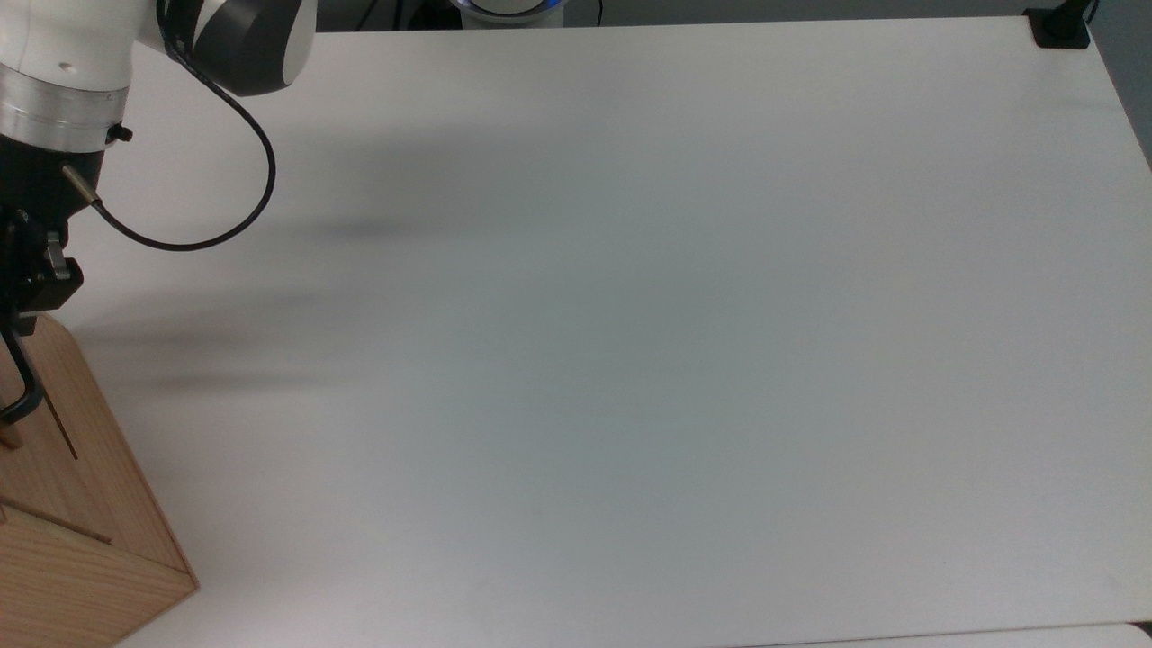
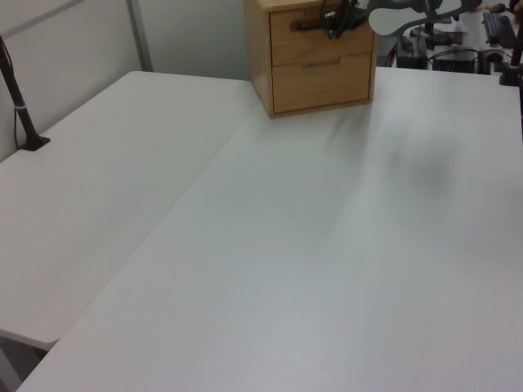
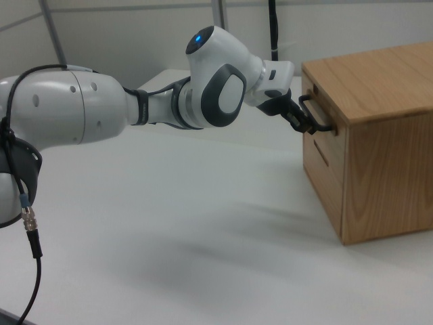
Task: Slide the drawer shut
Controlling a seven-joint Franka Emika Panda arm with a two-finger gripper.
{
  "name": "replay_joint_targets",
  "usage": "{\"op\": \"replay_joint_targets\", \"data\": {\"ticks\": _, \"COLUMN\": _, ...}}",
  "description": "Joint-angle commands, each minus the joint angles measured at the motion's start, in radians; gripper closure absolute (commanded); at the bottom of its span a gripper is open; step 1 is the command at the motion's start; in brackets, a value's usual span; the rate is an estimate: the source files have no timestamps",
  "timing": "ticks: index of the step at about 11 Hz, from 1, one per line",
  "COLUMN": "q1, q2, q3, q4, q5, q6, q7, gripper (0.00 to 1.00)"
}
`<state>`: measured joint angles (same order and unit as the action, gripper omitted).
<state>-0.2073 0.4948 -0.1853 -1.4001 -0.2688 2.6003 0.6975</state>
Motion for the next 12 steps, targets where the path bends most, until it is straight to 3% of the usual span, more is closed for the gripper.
{"op": "replay_joint_targets", "data": {"ticks": 1, "q1": 0.083, "q2": -0.152, "q3": 0.001, "q4": -0.101, "q5": -0.023, "q6": -0.101, "q7": -0.007, "gripper": 0.18}}
{"op": "replay_joint_targets", "data": {"ticks": 3, "q1": 0.146, "q2": -0.24, "q3": 0.041, "q4": -0.145, "q5": 0.006, "q6": -0.303, "q7": -0.079, "gripper": 0.0}}
{"op": "replay_joint_targets", "data": {"ticks": 4, "q1": 0.172, "q2": -0.269, "q3": 0.068, "q4": -0.145, "q5": 0.046, "q6": -0.433, "q7": -0.151, "gripper": 0.0}}
{"op": "replay_joint_targets", "data": {"ticks": 7, "q1": 0.226, "q2": -0.375, "q3": 0.116, "q4": -0.148, "q5": 0.213, "q6": -0.829, "q7": -0.532, "gripper": 0.0}}
{"op": "replay_joint_targets", "data": {"ticks": 9, "q1": 0.227, "q2": -0.412, "q3": 0.141, "q4": -0.155, "q5": 0.284, "q6": -0.934, "q7": -0.636, "gripper": 0.0}}
{"op": "replay_joint_targets", "data": {"ticks": 12, "q1": 0.229, "q2": -0.44, "q3": 0.144, "q4": -0.195, "q5": 0.286, "q6": -0.931, "q7": -0.719, "gripper": 0.0}}
